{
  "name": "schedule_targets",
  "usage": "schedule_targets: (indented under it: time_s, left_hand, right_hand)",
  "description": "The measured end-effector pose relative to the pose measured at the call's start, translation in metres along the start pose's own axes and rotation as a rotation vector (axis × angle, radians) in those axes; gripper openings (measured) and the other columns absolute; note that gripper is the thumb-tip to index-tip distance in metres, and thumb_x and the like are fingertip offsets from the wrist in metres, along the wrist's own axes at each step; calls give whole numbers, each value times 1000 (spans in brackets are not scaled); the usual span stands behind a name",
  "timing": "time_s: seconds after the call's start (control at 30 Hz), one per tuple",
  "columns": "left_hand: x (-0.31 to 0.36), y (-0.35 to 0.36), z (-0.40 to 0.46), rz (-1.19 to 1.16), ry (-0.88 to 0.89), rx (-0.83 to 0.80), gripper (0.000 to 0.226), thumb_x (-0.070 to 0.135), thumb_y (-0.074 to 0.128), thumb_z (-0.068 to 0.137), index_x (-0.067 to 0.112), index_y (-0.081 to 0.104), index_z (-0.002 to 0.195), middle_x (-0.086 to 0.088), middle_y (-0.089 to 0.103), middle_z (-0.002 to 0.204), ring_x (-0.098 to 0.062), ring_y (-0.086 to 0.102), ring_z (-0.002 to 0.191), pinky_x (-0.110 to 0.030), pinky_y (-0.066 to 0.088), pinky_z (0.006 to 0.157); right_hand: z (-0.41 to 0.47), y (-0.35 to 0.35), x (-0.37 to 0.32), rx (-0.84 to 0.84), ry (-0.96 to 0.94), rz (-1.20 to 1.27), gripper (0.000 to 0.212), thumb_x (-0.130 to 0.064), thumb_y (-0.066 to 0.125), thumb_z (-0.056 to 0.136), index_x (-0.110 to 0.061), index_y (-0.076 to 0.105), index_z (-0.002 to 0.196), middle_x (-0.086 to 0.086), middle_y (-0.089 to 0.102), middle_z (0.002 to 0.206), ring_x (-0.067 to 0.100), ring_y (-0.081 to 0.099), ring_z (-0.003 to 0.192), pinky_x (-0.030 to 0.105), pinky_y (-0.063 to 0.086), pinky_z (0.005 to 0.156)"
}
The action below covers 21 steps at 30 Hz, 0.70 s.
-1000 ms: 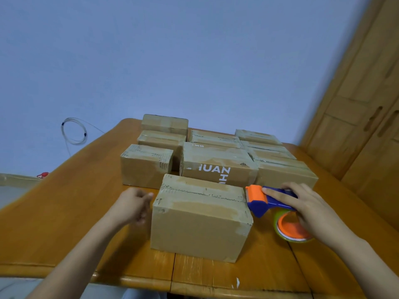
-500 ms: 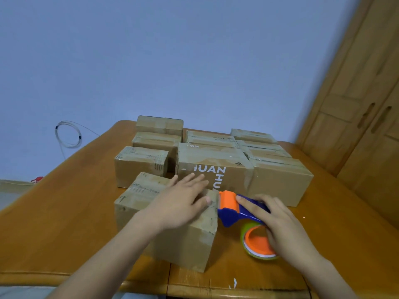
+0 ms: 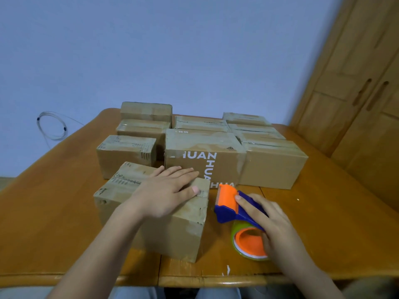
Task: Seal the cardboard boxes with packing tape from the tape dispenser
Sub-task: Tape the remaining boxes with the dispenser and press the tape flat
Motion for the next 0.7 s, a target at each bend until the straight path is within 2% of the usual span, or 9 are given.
schedule_targets:
  time_s: [0.1, 0.27, 0.33, 0.4, 0.5, 0.6, 0.63, 0.7]
  left_hand:
    - [-2, 0, 0, -17, 4, 5, 81, 74, 2, 75, 44, 10, 150, 22, 8, 158, -4, 1, 146, -32, -4, 117]
    - [-3, 1, 2, 17, 9, 9, 87, 77, -4, 69, 45, 9, 149, 22, 11, 158, -5, 3, 146, -31, -3, 117]
    - [-2, 1, 2, 25, 6, 9, 85, 75, -4, 72, 44, 9, 150, 21, 12, 157, -6, 4, 146, -31, -3, 117]
    - [-2, 0, 1, 29, 10, 15, 93, 77, -9, 64, 45, 9, 149, 22, 13, 157, -5, 5, 146, -30, -2, 116]
    - [-2, 0, 1, 27, 16, 27, 97, 76, -11, 61, 44, 11, 149, 22, 16, 156, -3, 7, 144, -30, -1, 116]
    - [0, 0, 1, 41, 21, 35, 97, 74, -12, 61, 43, 12, 149, 22, 19, 155, -3, 9, 143, -30, 1, 116]
    - [0, -1, 0, 42, 21, 38, 96, 74, -12, 62, 43, 13, 149, 21, 20, 155, -3, 10, 143, -30, 1, 116]
    - [1, -2, -1, 39, 18, 38, 87, 73, -6, 70, 42, 14, 149, 21, 22, 154, -3, 11, 142, -29, 0, 116]
  right_hand:
    - [-2, -8, 3, -48, -10, -92, 136, 4, 92, 40, -43, 22, 147, -1, 41, 129, 17, 40, 109, 34, 55, 70]
    - [-23, -12, 14, -209, 31, -199, 151, -15, 100, 26, -40, 16, 149, -1, 44, 123, 15, 41, 103, 26, 54, 59]
    - [-25, -19, 18, -225, 12, -208, 145, -17, 100, 26, -37, 25, 148, -1, 44, 124, 16, 41, 104, 28, 55, 59]
    - [-21, -25, 19, -270, 5, -250, 141, -20, 100, 23, -35, 30, 146, 0, 44, 123, 17, 41, 103, 27, 55, 59]
    - [-13, -23, 17, -359, 39, -308, 146, -26, 99, 24, -38, 23, 148, -4, 47, 120, 14, 46, 99, 21, 52, 58]
    - [-1, -11, 3, -437, -20, -345, 123, -26, 97, 38, -41, 35, 143, -3, 56, 119, 15, 58, 95, 25, 52, 61]
    - [5, -10, -2, -453, -38, -362, 115, -26, 93, 50, -43, 31, 145, -1, 54, 126, 17, 56, 102, 29, 52, 69]
    - [17, -12, -10, -451, -122, -327, 95, -20, 69, 85, -51, 4, 147, -1, 28, 149, 22, 35, 126, 35, 38, 96]
Point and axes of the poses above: each hand's wrist, its own z-axis towards the middle knuckle, its own y-axis out of the palm, x = y × z, the point moved 3 cm from there along z, towards the middle knuckle
